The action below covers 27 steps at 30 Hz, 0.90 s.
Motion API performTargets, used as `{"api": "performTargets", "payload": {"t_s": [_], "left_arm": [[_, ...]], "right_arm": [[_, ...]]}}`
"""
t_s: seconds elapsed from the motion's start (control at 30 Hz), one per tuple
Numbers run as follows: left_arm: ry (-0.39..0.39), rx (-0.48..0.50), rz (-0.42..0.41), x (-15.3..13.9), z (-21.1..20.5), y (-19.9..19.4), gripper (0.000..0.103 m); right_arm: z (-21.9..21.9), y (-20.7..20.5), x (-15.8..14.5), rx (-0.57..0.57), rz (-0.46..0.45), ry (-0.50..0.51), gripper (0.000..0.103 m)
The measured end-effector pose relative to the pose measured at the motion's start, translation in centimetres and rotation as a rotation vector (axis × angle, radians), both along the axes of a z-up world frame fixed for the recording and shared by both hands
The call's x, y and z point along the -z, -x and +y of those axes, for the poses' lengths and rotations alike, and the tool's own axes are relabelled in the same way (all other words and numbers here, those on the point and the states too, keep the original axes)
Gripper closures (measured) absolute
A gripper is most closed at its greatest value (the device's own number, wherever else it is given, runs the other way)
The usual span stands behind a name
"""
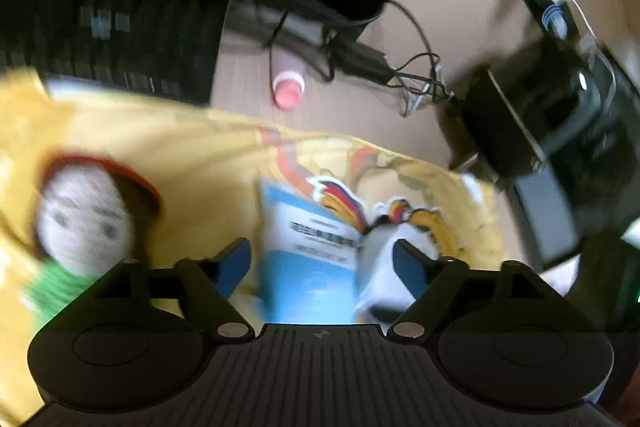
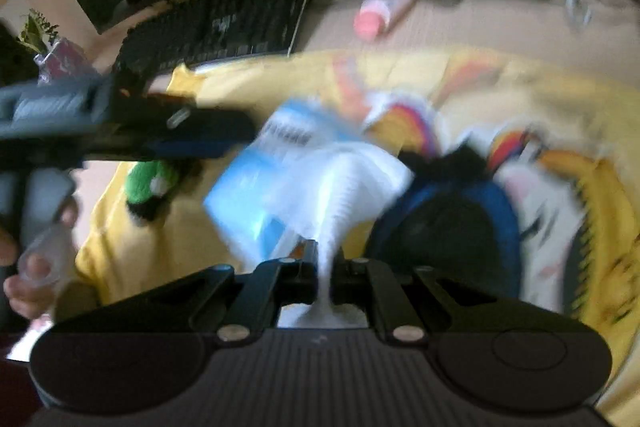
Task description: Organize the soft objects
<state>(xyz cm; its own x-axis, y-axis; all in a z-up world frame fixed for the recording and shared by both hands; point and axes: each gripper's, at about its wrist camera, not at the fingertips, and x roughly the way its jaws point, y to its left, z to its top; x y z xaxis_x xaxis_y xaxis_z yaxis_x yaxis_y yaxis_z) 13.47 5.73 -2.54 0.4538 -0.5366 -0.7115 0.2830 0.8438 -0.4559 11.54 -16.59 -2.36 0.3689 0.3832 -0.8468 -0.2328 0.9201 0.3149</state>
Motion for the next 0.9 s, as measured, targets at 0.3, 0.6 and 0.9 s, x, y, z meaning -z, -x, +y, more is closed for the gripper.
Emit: {"api": "performTargets", "payload": {"t_s": [0.3, 0.6, 0.9], "left_arm": [[-0.214, 0.128, -0.079, 1.7, -3.0, 2.2, 0.014], [-0.352, 0.193, -0.136, 4.1, -8.0, 0.5, 0.01], [-0.312, 0.092, -0.219, 1.7, -6.2, -3.0, 0.044]], "right_arm": [[-0.2, -2.7, -0.1, 0.058, 0.103, -0.3, 0.097], [-3.2, -3.1, 0.0, 0.129, 0.046, -0.156, 0.097], [-6.5, -2.7, -1.7, 0.218, -0.009, -0.202, 0.098]]}}
